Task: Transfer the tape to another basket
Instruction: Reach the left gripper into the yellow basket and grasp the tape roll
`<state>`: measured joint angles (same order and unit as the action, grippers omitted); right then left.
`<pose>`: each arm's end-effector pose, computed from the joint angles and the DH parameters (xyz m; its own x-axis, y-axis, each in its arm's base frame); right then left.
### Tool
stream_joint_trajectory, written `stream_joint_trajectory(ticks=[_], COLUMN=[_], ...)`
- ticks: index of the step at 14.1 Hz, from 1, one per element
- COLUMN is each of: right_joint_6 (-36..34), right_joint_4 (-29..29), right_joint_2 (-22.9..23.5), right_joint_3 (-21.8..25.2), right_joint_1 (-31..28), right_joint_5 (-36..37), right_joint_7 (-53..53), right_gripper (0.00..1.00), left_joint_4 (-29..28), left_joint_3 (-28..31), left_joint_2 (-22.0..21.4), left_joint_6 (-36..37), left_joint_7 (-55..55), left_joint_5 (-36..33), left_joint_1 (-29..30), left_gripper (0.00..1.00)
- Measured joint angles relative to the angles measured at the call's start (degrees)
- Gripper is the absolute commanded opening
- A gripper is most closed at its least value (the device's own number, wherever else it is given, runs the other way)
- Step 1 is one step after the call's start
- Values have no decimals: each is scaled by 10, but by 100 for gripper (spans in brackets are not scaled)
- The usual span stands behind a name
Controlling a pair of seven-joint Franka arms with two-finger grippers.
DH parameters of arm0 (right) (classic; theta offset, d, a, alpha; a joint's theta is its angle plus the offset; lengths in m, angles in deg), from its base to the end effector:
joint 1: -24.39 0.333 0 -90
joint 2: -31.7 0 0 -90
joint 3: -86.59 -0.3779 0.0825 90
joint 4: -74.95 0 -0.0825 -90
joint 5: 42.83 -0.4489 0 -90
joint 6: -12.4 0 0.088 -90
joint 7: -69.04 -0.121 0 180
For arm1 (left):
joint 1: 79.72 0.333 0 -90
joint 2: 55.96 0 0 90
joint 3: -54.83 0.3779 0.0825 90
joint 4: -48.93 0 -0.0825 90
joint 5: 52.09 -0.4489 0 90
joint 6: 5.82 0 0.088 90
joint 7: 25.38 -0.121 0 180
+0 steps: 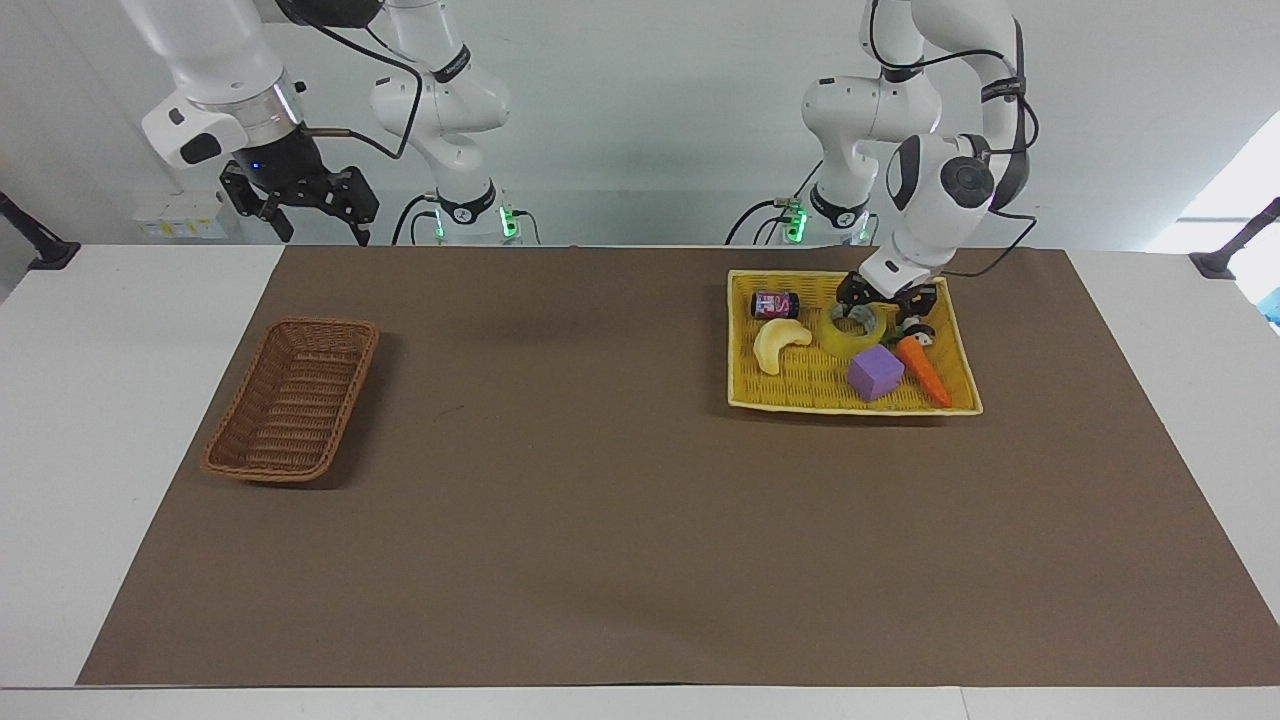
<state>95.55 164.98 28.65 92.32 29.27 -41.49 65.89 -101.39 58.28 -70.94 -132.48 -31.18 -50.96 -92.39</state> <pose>0.5859 -0.0136 0.6940 0.9952 -0.0720 -0.0659 -0.0707 -0.9973 0.0217 0.4192 -0.0699 0.3250 0.9568 -0.2502 -0.1479 -0.2463 -0.9682 0.0446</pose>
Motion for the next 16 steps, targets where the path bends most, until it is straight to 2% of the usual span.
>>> stream_joint_trajectory(ticks=[12,13,15,16], right_joint_6=[0,0,0,0], right_joint_4=[1,2,2,2], right_joint_2=[-1,-1,-2,-2], right_joint_3=[1,1,1,1], right_joint_1=[0,0,0,0], right_joint_5=[0,0,0,0], right_joint_7=[0,0,0,0], right_gripper=[100,100,100,100], left_joint_4=[0,0,0,0], left_joint_3=[0,0,0,0], left_joint_2=[0,0,0,0], left_joint_6=[-1,-1,-1,-1], left_joint_7=[0,0,0,1], left_joint_5=[0,0,0,0], left_joint_1=[0,0,0,0], left_gripper=[100,93,20,0])
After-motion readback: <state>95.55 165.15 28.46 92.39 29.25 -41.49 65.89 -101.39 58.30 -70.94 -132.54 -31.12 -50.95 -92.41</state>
